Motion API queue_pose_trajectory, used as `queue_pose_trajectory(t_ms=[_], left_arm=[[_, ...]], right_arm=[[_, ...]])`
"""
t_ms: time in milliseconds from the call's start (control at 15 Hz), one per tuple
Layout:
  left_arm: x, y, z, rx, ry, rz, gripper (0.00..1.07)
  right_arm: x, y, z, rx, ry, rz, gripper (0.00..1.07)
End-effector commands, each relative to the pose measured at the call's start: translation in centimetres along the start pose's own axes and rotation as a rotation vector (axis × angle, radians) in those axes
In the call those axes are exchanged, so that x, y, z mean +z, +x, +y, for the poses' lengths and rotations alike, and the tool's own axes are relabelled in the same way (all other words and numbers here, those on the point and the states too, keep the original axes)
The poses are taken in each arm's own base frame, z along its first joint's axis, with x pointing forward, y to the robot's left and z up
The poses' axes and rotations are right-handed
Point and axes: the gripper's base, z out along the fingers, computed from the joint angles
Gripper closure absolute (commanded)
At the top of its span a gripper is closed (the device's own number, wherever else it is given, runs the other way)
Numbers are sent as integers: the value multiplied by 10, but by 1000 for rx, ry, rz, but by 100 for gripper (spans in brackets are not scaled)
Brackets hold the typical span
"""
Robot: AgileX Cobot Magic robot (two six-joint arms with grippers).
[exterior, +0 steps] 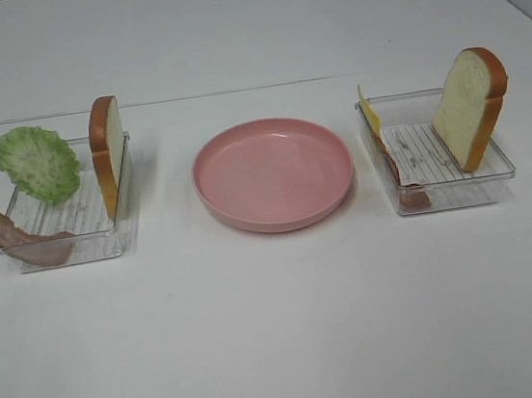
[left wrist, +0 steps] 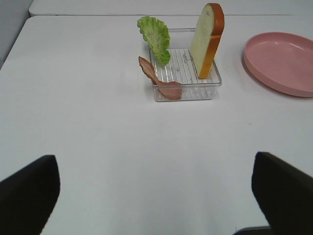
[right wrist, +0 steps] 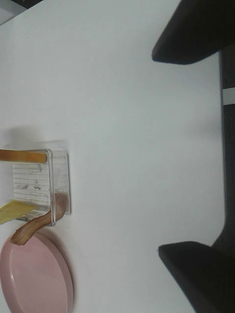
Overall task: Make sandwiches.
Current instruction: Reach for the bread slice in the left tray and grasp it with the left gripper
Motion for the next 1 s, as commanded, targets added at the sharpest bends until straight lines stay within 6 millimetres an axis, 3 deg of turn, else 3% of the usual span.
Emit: queue_pose_trajectory(t_ms=[67, 1000], left_arm=[[0, 0, 0, -5, -2, -11, 6], [0, 0, 0, -6, -2, -11, 6]], right_arm=[[-2, 1, 0, 0, 4, -26, 11], [-2, 1, 0, 0, 4, -26, 11]])
